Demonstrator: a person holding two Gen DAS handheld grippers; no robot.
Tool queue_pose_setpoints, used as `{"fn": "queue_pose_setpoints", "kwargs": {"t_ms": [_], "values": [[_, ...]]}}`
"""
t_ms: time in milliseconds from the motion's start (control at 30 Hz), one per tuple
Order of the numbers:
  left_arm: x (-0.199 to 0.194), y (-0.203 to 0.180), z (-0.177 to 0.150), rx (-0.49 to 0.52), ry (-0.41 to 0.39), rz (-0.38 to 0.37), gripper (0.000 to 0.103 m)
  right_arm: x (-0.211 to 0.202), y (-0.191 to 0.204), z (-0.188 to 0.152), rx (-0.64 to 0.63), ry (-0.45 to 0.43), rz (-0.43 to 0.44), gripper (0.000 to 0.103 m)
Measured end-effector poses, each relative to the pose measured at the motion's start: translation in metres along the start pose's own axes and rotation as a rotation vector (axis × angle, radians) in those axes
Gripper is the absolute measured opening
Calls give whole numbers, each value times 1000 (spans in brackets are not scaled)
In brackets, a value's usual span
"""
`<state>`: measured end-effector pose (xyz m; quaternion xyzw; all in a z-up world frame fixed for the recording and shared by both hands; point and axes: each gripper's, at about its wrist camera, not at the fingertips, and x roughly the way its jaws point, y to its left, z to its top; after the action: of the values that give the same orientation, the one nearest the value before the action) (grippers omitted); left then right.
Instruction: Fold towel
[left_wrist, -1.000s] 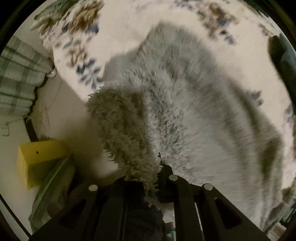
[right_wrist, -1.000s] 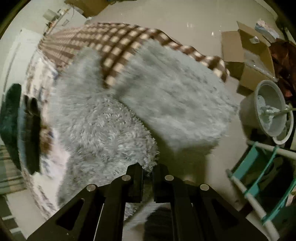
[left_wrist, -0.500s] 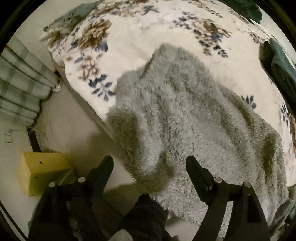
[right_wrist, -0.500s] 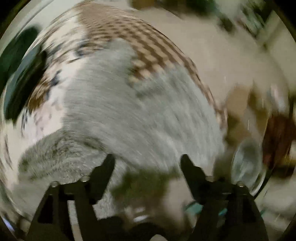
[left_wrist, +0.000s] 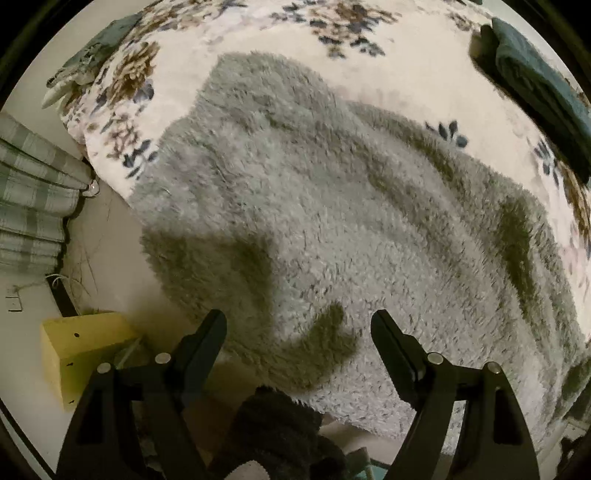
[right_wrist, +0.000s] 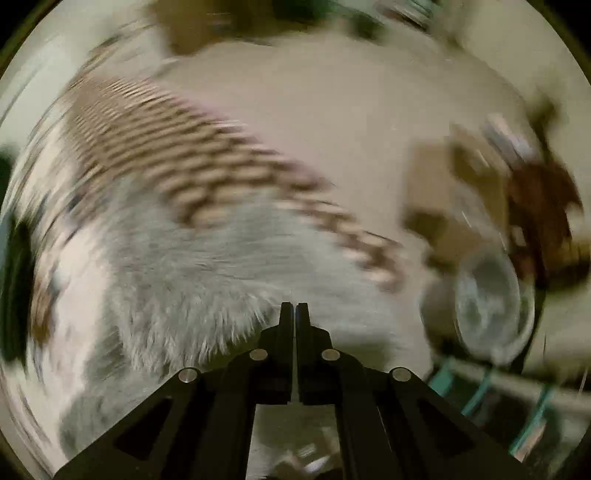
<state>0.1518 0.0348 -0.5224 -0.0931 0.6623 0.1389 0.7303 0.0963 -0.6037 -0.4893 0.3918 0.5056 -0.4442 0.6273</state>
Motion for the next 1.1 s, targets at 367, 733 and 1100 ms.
{"fn": "queue_pose_setpoints", "kwargs": {"t_ms": [367,733,1100], "values": [[10,-7,4,30,43,23,80,17,-1,-2,49,92,239,59],[26,-17,3,58,75,36,80,1,-9,-13,197,9,261,6],[-4,12,7,26,59,-36,80,27,-46,-37,272,185,267,62]]}}
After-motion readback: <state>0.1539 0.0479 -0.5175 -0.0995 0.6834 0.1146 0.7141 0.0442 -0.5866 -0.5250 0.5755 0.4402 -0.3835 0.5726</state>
